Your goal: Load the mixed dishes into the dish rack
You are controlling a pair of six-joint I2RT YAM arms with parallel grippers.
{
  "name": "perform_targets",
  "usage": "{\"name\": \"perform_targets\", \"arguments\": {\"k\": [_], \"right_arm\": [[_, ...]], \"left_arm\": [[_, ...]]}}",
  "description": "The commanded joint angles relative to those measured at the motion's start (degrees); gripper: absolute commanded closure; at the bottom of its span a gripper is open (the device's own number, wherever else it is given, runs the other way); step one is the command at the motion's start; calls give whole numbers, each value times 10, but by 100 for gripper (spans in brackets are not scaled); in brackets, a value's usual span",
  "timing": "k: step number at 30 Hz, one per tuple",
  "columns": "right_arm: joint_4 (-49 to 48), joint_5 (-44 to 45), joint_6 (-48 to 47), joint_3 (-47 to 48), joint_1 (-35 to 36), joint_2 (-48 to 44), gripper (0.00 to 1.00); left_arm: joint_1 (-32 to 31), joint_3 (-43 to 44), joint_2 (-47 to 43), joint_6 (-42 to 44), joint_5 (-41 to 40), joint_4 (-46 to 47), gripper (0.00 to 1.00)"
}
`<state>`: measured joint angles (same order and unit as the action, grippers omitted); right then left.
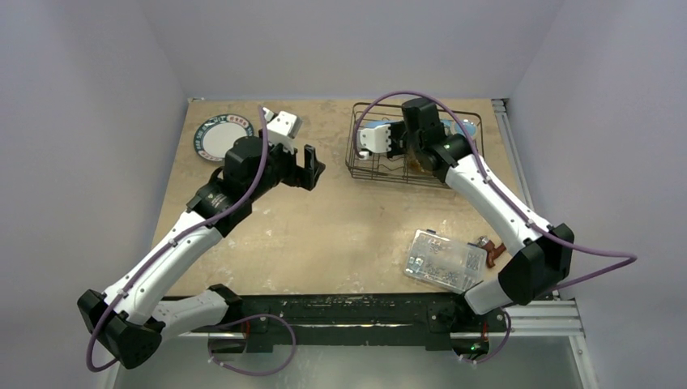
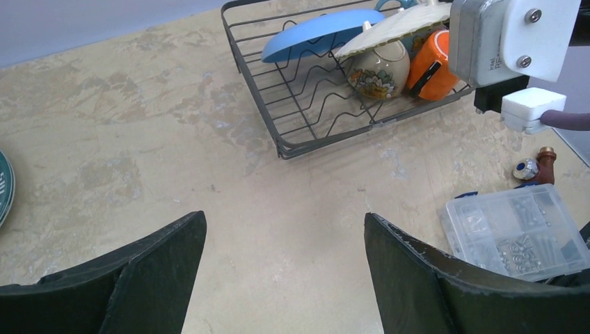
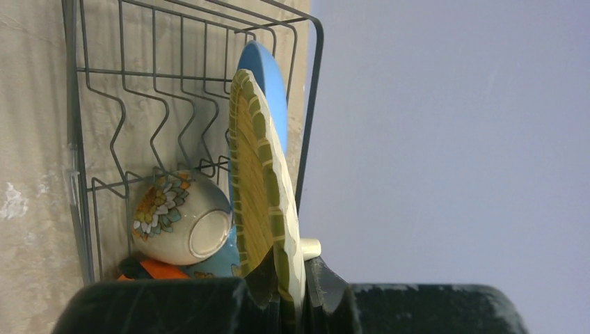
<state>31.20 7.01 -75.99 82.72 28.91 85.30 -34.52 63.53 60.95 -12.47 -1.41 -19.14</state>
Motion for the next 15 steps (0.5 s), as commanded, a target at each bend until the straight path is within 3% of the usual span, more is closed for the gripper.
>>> {"name": "perform_targets", "arguments": {"k": [1, 15], "right_arm": [[-41, 13, -15, 29, 0, 4, 100], [-131, 53, -13, 64, 0, 90, 100]], "left_arm": [[2, 19, 4, -8, 11, 3, 18], [2, 22, 14, -6, 11, 0, 18]]}}
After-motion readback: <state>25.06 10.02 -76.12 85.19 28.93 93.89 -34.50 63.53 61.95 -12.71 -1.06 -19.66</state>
